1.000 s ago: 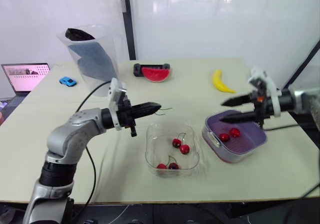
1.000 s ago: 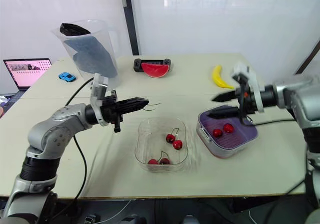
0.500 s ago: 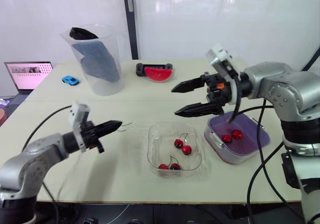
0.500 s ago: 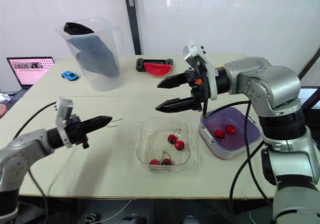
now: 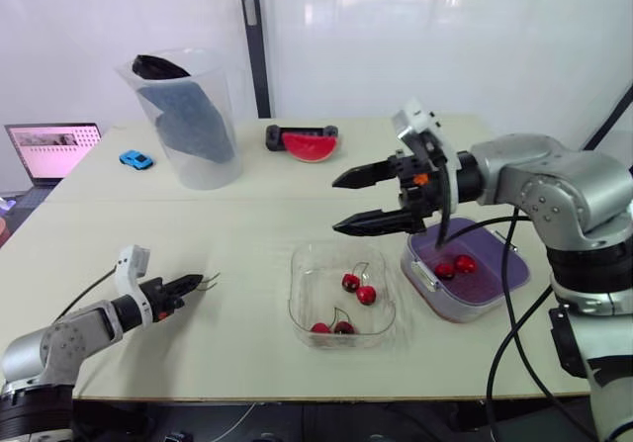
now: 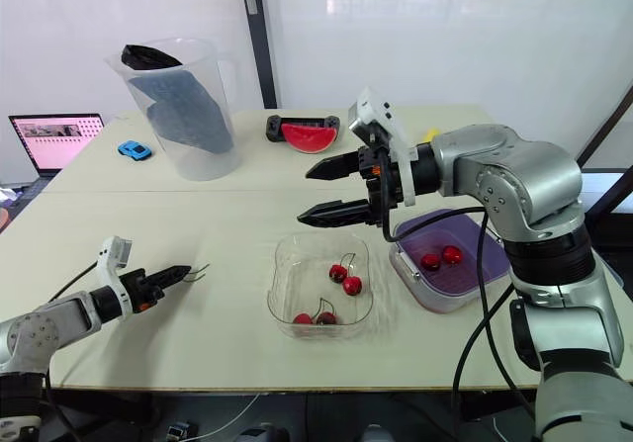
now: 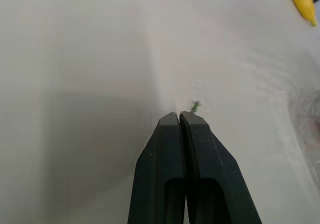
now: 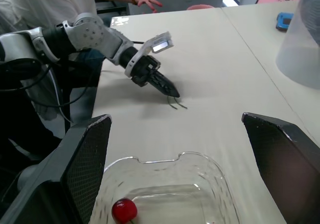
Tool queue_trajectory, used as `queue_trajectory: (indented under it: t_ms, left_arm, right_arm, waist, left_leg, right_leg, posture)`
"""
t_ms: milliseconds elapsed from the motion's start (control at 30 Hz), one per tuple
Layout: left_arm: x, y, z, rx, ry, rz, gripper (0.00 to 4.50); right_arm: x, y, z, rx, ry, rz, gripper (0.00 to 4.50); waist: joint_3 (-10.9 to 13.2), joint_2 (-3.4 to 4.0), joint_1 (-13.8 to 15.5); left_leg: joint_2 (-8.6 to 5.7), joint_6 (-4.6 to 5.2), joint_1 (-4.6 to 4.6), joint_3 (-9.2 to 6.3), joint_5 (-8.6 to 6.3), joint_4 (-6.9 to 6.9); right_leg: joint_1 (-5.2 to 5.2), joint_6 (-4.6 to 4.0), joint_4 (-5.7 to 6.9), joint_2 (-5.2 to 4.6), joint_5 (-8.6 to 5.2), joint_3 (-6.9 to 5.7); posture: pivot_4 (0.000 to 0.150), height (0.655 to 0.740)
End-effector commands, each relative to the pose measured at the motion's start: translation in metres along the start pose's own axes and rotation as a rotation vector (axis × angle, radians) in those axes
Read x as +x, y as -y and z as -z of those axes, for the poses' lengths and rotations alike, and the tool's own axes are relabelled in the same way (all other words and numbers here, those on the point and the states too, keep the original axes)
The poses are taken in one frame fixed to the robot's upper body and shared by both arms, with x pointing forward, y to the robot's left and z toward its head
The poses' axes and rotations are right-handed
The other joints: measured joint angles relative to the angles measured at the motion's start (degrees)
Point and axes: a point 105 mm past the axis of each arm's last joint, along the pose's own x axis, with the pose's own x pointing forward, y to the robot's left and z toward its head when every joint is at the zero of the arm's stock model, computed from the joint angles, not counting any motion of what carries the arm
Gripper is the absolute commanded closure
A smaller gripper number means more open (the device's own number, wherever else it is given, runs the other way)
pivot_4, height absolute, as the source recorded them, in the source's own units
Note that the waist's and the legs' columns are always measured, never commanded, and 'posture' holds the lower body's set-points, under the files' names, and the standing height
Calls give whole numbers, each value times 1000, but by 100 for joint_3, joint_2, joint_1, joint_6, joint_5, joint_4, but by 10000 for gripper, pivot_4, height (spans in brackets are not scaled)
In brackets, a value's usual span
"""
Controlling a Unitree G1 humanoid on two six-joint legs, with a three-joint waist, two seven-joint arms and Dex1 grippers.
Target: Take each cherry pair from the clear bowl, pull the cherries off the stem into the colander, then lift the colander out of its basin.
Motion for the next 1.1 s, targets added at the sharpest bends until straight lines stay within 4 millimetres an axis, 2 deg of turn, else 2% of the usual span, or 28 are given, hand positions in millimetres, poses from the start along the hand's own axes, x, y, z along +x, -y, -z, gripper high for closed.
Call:
queue_trajectory:
  t_ms: [33, 233, 300, 400, 467, 500, 567, 667, 767, 833, 967, 1100]
  left_arm:
    - [-7, -3, -16, 24, 50, -28, 31372]
    - [-17, -3, -34, 41, 118, -39, 309]
    - [-26, 5, -46, 59, 156, -10, 309]
    - [-47, 20, -73, 149, 227, 12, 309]
    - [-52, 44, -83, 220, 244, 105, 309]
    - [-53, 69, -86, 290, 245, 209, 309]
    - [-55, 106, -82, 388, 225, 375, 309]
    - [-53, 158, -56, 557, 58, 617, 309]
    - [-51, 183, -46, 656, -23, 736, 309]
    - [-50, 192, -47, 681, -37, 780, 309]
    - [-37, 197, -43, 819, -52, 785, 309]
    - [-11, 183, -64, 1015, 90, 623, 309]
  right_arm:
    - [-2, -6, -12, -38, 40, 0, 0]
    - [-3, -9, -11, -32, 46, -5, 0]
    - [-4, -10, -11, -33, 40, -5, 0]
    - [-10, -12, -14, -34, 42, -5, 0]
    - [-11, -12, -12, -34, 23, 2, 0]
    - [-12, -12, -8, -34, -4, 7, 0]
    - [-11, -13, 1, -37, -57, 11, 0]
    - [-3, -23, 20, -107, -157, -8, 0]
    - [4, -28, 27, -218, -205, 14, 0]
    - [5, -31, 31, -265, -245, 15, 0]
    - [3, -38, 45, -147, -377, -24, 0]
    - [12, -31, 57, -48, -488, 7, 0]
  waist:
    - [-1, -1, -1]
    - [-1, -1, -20]
    - [-1, -1, -26]
    - [3, -11, -15]
    - [3, -12, -12]
    - [3, -12, 6]
    - [2, -13, 40]
    - [0, -23, 27]
    - [5, -12, -8]
    - [5, -12, -21]
    - [5, -13, -19]
    - [5, -13, -14]
  left_leg:
    - [0, 0, 0, 0, 0, 0]
    - [1, 0, 0, 1, 0, -2]
    - [1, 0, 1, 1, 0, -2]
    - [7, -1, -8, 0, 0, -2]
    - [8, -2, -20, -1, 1, 0]
    - [7, -2, -21, 1, 1, -1]
    - [0, -3, -23, 2, 1, -1]
    - [-1, -3, -24, 3, 1, 0]
    - [0, -3, -23, 9, 1, -2]
    - [0, -3, -22, 12, 2, -1]
    - [1, -3, -21, 9, 1, -1]
    - [0, -2, -21, 8, 2, 3]
  right_leg:
    - [0, 0, 0, -1, 0, 0]
    - [-2, 0, 2, -3, 0, 1]
    - [-4, 0, 3, -2, 0, 1]
    - [-13, 0, 3, -2, 0, 1]
    - [-24, 0, 4, -4, 0, 2]
    - [-24, 0, 3, -8, 0, 2]
    - [-22, 0, 1, -18, 0, 0]
    - [-16, 0, -6, -20, 0, -2]
    - [-17, 0, -6, -18, 0, 0]
    - [-22, 0, -1, -2, 0, 2]
    - [-21, -1, 1, 4, 0, 3]
    - [-18, -1, 1, 5, -1, 1]
  posture:
    - [1500, 7400]
    - [1500, 7400]
    - [1500, 7400]
    - [1500, 7400]
    - [1500, 7400]
    - [1500, 7400]
    - [1500, 7400]
    - [1500, 7400]
    - [1500, 7400]
    - [1500, 7400]
    - [1500, 7400]
    - [1500, 7400]
